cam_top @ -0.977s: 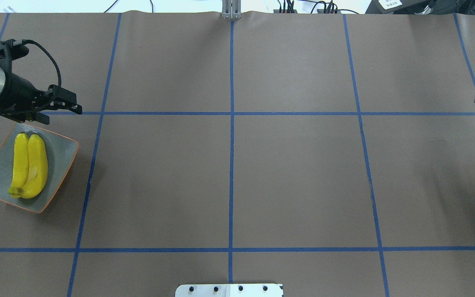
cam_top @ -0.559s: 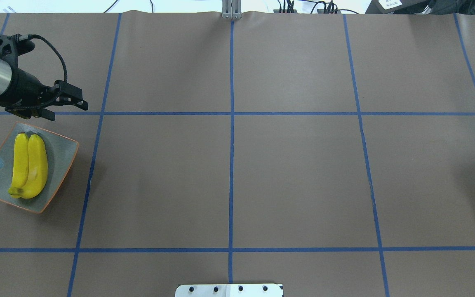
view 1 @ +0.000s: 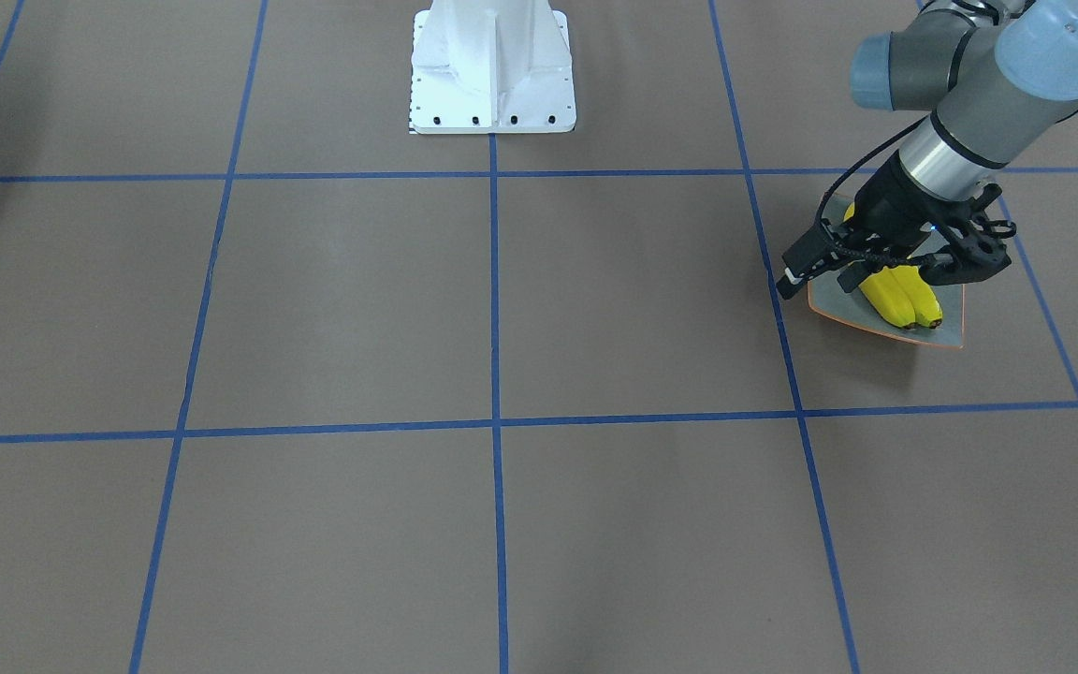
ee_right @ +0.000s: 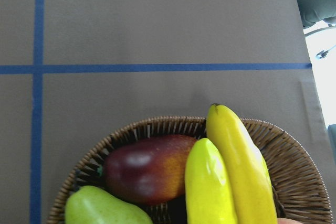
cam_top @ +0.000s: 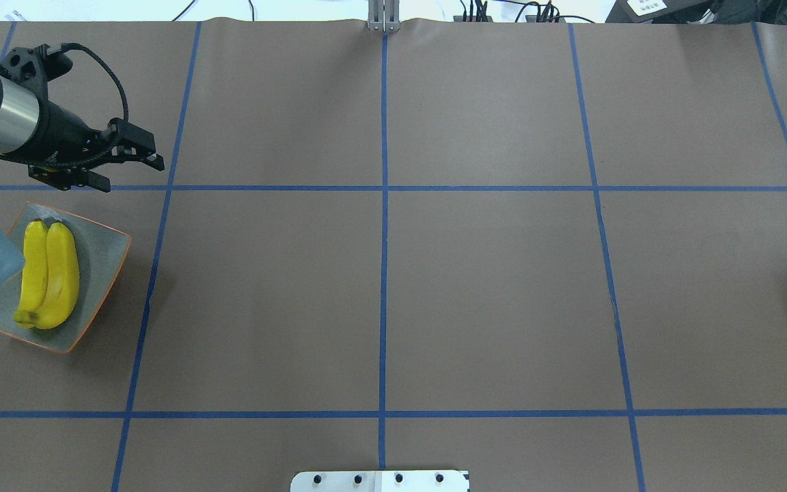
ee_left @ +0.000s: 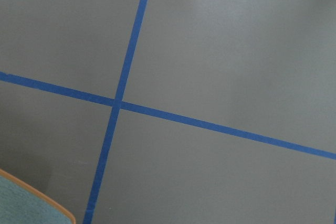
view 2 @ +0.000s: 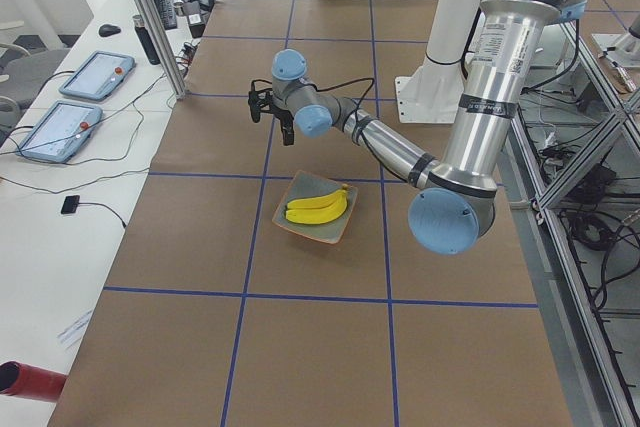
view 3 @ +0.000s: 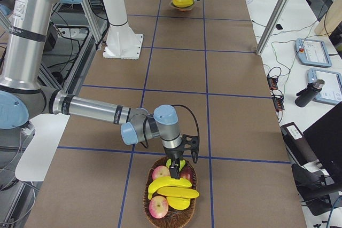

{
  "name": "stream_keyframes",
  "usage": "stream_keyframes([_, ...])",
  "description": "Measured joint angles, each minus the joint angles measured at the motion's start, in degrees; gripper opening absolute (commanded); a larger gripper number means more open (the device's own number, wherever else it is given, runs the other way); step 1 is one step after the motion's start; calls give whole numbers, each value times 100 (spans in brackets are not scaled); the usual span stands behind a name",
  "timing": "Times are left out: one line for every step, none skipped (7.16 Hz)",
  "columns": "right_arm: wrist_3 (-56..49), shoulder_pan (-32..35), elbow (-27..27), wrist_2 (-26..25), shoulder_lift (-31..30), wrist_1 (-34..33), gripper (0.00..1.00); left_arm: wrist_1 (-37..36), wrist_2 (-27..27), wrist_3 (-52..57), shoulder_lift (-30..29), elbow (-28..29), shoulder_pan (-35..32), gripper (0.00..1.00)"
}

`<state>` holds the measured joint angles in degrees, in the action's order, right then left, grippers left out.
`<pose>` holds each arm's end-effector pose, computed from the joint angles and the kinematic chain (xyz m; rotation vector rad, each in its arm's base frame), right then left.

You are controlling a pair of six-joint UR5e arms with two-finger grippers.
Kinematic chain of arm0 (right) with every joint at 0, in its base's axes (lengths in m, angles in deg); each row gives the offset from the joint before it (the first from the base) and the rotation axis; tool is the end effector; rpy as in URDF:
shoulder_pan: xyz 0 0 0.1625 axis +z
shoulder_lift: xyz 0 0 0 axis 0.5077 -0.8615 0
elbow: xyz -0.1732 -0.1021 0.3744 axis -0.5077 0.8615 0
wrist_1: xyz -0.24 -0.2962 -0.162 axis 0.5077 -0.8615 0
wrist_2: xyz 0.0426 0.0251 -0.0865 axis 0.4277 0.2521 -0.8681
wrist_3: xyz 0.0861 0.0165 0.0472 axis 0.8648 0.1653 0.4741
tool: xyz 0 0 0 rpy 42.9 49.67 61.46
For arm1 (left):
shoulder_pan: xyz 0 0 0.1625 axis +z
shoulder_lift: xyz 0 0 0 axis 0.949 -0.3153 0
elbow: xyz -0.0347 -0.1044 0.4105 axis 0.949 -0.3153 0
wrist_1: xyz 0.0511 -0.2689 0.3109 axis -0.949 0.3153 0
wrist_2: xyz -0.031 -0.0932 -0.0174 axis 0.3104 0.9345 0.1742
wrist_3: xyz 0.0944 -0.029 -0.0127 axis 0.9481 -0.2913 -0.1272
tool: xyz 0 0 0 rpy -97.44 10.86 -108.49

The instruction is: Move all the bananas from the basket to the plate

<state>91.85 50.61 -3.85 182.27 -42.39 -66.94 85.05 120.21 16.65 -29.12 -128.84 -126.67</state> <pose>0.0378 -0.4068 0.7368 0.1470 -0.3934 0.1873 0.2643 -0.5045 0.3440 0.0359 1.0775 -0.2879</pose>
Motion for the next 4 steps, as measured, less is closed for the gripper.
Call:
stream_keyframes([93, 0, 253, -11, 161, -26, 98, 0, 4, -36, -5, -13, 2, 100])
stream_keyframes([282, -3, 444, 62, 316, -57, 98, 0, 6, -69, -7, -32, 2, 100])
stream_keyframes([452, -19, 535, 163, 403, -85, 96, 0, 7, -92, -6, -49, 2, 100])
stream_keyframes([514, -70, 567, 201, 419, -105, 95, 0, 7, -110, -6, -58, 2, 100])
